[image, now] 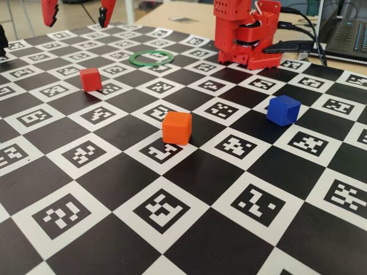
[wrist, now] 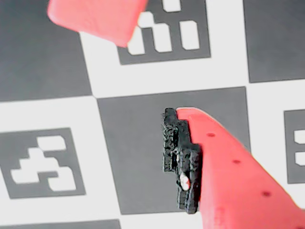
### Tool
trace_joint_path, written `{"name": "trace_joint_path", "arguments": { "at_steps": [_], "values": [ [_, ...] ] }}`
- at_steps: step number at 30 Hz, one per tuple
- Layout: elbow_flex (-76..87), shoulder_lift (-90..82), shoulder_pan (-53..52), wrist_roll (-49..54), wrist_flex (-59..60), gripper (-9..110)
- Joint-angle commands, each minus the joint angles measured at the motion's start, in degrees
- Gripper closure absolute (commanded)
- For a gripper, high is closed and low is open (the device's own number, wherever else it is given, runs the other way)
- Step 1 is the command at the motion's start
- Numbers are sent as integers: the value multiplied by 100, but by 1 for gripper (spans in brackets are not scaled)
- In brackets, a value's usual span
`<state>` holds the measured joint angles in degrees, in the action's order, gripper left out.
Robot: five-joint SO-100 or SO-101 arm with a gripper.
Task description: Grab the red cube then put it in the green circle then put the blue cube on top and finally the orange cube on top
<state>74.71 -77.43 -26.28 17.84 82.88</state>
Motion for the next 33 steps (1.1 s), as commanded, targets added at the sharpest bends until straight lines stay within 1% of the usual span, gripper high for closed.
{"name": "trace_joint_path", "arguments": {
  "at_steps": [1, 17, 24, 33],
  "values": [
    [9, -70, -44, -53, -246, 58],
    [1239, 404, -35, -62, -1547, 58],
    [1310, 659, -70, -18, -1890, 58],
    [1195, 844, -193, 176, -1986, 57]
  ]
}}
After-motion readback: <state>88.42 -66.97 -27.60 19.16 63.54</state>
